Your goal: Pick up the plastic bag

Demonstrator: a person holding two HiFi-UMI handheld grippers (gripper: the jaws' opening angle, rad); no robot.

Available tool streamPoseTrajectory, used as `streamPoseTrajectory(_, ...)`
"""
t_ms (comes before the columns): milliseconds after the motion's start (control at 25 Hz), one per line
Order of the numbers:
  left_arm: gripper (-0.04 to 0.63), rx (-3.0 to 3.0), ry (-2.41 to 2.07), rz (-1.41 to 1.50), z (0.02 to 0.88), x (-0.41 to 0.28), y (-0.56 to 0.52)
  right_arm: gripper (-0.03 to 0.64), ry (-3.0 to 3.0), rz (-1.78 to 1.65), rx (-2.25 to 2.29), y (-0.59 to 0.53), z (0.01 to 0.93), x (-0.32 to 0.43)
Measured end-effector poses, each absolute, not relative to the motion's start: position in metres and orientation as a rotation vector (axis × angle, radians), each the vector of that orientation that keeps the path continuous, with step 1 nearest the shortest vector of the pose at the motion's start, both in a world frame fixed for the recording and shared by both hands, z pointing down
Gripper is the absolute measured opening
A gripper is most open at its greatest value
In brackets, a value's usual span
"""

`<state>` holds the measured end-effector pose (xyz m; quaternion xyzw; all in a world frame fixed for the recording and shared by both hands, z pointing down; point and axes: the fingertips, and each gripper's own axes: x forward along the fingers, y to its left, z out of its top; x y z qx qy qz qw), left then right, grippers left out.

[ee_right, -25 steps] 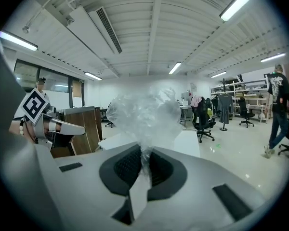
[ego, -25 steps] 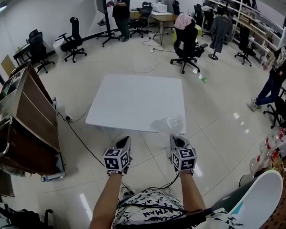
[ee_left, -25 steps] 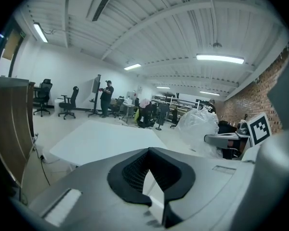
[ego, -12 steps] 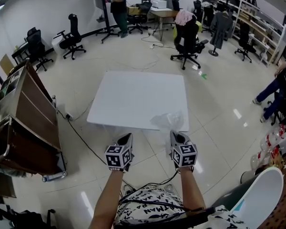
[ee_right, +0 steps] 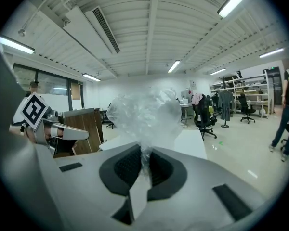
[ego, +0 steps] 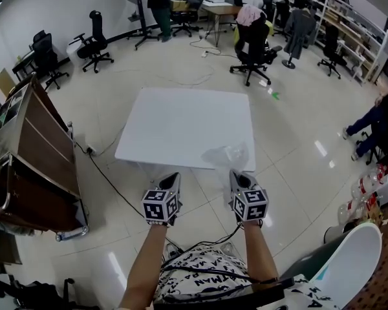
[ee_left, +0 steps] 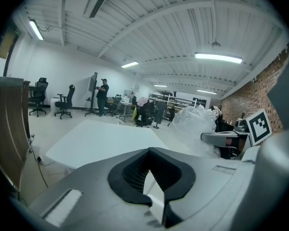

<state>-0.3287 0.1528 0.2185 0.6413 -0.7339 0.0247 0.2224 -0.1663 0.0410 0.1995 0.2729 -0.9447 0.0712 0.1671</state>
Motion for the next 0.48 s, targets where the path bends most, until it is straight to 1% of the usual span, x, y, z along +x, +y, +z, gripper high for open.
streamPoseTrajectory(480,-0.002,1.764,-1.995,0.083,0.230,-0.343,0.153,0.012,-2.707,0.267,0.795,0.036,0.204,-0.169)
